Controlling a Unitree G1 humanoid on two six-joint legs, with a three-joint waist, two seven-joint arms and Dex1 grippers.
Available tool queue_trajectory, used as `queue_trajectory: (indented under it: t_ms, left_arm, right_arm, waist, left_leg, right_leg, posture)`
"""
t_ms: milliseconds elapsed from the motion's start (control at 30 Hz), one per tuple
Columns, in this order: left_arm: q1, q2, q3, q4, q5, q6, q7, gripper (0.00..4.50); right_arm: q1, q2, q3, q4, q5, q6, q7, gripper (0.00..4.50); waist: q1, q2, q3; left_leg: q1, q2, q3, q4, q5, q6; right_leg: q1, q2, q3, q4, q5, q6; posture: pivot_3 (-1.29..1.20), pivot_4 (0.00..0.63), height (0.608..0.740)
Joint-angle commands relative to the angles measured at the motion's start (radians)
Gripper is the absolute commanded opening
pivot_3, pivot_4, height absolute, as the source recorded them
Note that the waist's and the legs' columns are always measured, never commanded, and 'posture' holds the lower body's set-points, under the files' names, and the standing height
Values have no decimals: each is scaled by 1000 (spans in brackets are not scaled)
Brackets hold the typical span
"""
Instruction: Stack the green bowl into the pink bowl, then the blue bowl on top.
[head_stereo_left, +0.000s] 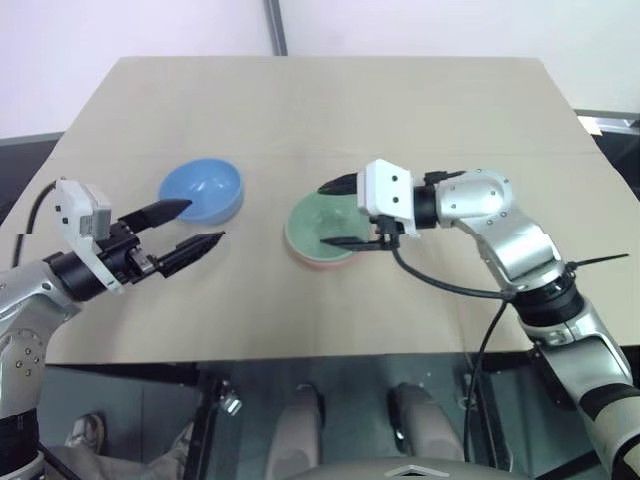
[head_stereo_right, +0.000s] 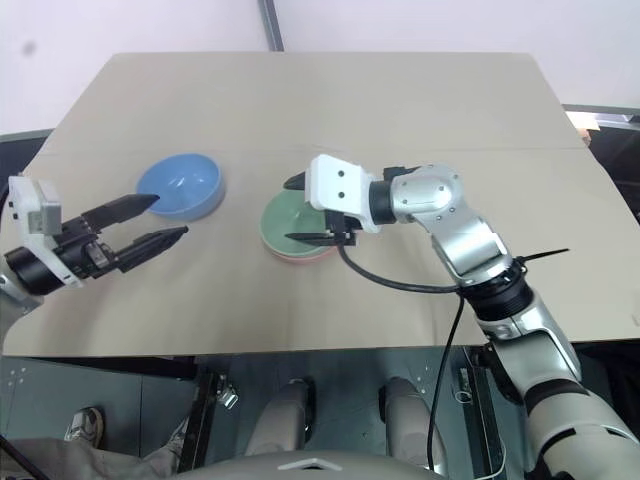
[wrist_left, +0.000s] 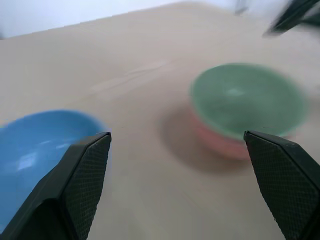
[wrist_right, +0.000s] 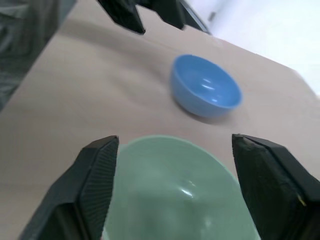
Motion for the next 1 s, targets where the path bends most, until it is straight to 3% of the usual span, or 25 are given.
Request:
queue_trajectory:
  t_ms: [33,100,167,200,333,533,633,867,900,1000]
  left_arm:
    - [-25,73,18,-60,74,53,84,4500]
    - [-54,172,-35,-60,163,149,152,4500]
    - [-96,343,-203,-26,300,151,105,4500]
    - [-130,376,-266,-5,338,147,103,4500]
    - [-263,390,-460,57,463,106,99,4500]
    - [-451,324,-735,172,684,95,63,4500]
    - [-508,283,-781,221,730,48,26,3705]
    - [-542,246,-759,270,755,-34,-37,629]
    - [-538,242,-732,251,727,-61,-55,19]
    - [-503,240,-627,172,606,-203,-152,19]
  right_arm:
    - [41,-55,-98,-143,78,79,-9,3975]
    - [87,-102,-141,-221,127,142,-3,3975]
    - [125,-135,-182,-277,164,202,-23,3975]
    - [137,-147,-193,-293,170,216,-33,3975]
    - [159,-177,-205,-317,173,242,-73,3975]
    - [172,-203,-216,-345,185,269,-120,3975]
    - [185,-218,-223,-364,192,282,-136,4031]
    - [215,-247,-235,-397,205,299,-169,4031]
    - [224,-253,-241,-402,208,298,-171,4031]
    - [245,-267,-259,-413,216,302,-180,4031]
  waist:
    - [0,0,0]
    - [2,-2,1]
    - [6,-4,2]
    - [7,-3,2]
    - [0,-2,3]
    - [-4,-2,3]
    - [-2,-2,3]
    - [-1,-3,3]
    - [0,-3,3]
    - [2,-3,3]
  left_leg:
    - [0,0,0,0,0,0]
    - [0,0,0,-1,0,0]
    - [0,0,-1,0,0,0]
    - [0,0,-2,0,0,0]
    - [1,0,2,0,0,0]
    - [-3,0,2,-1,0,0]
    - [-9,0,1,0,0,0]
    - [-14,-1,0,2,0,0]
    - [-14,-1,0,2,0,0]
    - [-14,-1,-1,3,0,0]
  right_leg:
    - [0,0,0,0,0,0]
    - [0,0,0,0,0,0]
    - [0,1,-1,0,0,0]
    - [0,1,-1,1,0,0]
    - [0,0,1,0,0,1]
    - [-4,1,1,1,0,0]
    - [-10,1,1,3,0,0]
    - [-12,0,0,3,0,0]
    - [-12,0,0,3,0,0]
    - [-12,0,-1,4,0,0]
  posture:
    - [0,150,740]
    - [0,150,740]
    - [0,150,740]
    - [0,150,740]
    - [0,150,740]
    - [0,150,740]
    - [0,150,740]
    - [0,150,740]
    - [0,150,740]
    - [0,150,740]
